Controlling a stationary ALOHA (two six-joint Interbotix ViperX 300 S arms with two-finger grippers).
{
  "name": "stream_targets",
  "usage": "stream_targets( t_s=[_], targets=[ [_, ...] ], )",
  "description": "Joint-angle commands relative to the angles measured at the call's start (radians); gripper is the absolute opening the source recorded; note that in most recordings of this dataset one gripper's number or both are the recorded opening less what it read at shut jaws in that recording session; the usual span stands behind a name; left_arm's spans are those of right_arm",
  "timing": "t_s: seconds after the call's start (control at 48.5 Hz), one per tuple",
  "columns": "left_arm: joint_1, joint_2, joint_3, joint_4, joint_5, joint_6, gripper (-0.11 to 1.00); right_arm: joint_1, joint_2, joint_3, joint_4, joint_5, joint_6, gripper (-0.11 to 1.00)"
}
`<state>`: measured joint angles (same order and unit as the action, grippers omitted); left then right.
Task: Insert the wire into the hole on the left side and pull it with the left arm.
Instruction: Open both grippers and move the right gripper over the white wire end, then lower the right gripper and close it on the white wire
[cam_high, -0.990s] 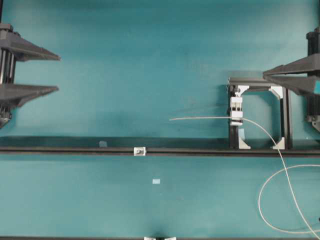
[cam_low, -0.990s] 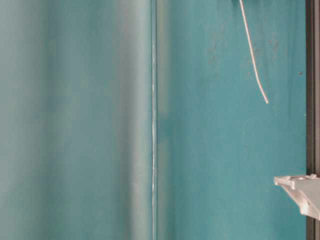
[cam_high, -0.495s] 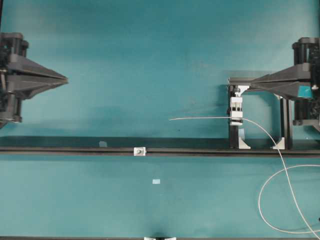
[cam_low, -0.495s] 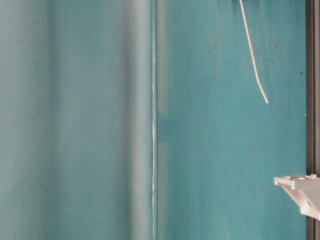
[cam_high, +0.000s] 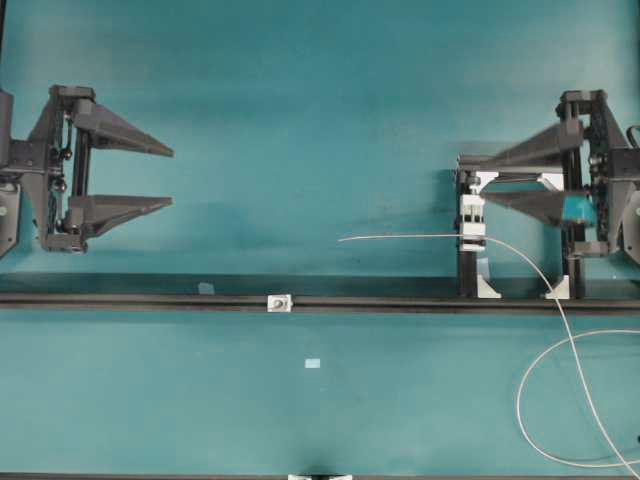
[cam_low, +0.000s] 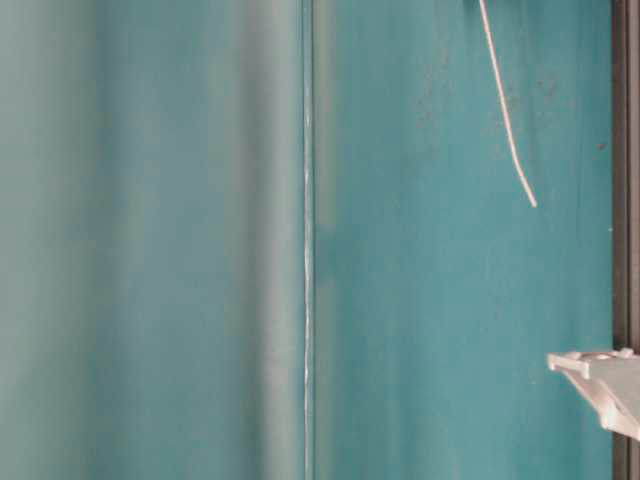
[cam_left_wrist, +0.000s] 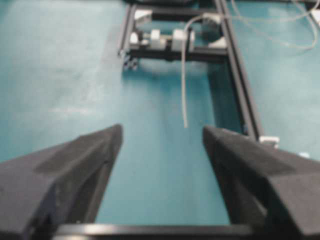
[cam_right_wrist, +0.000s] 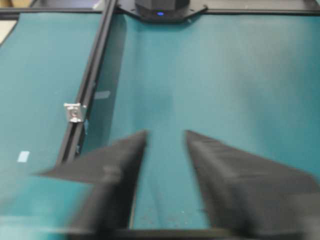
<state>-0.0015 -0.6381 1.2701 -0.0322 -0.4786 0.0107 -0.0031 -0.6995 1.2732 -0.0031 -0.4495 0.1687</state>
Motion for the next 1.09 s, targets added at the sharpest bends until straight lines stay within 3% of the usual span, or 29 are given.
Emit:
stream_targets(
  t_s=[0.0,0.041,0.33,0.578,1.073],
  targets=[
    [-0.003,0.012,-0.009,-0.002,-0.012,0.003,0.35,0.0,0.005,-0.015,0.0,-0.005,0.002,0.66],
    [-0.003,0.018,-0.009,-0.002,-0.014,0.006,0.37,0.0,0.009,-0.017,0.0,-0.005,0.002,0.73],
    [-0.003,0.066,-0.009,-0.002,-0.021,0.037,0.43,0.005,0.066,-0.026,0.0,-0.012,0.005,0.72],
    [-0.003,0.135,-0.009,-0.002,-0.08,0.037,0.63,0.028,0.15,-0.063,0.0,-0.012,0.006,0.72],
    [-0.003,0.236,-0.017,-0.002,-0.124,0.037,0.63,0.044,0.319,-0.14,0.002,-0.006,0.012,0.72]
  ],
)
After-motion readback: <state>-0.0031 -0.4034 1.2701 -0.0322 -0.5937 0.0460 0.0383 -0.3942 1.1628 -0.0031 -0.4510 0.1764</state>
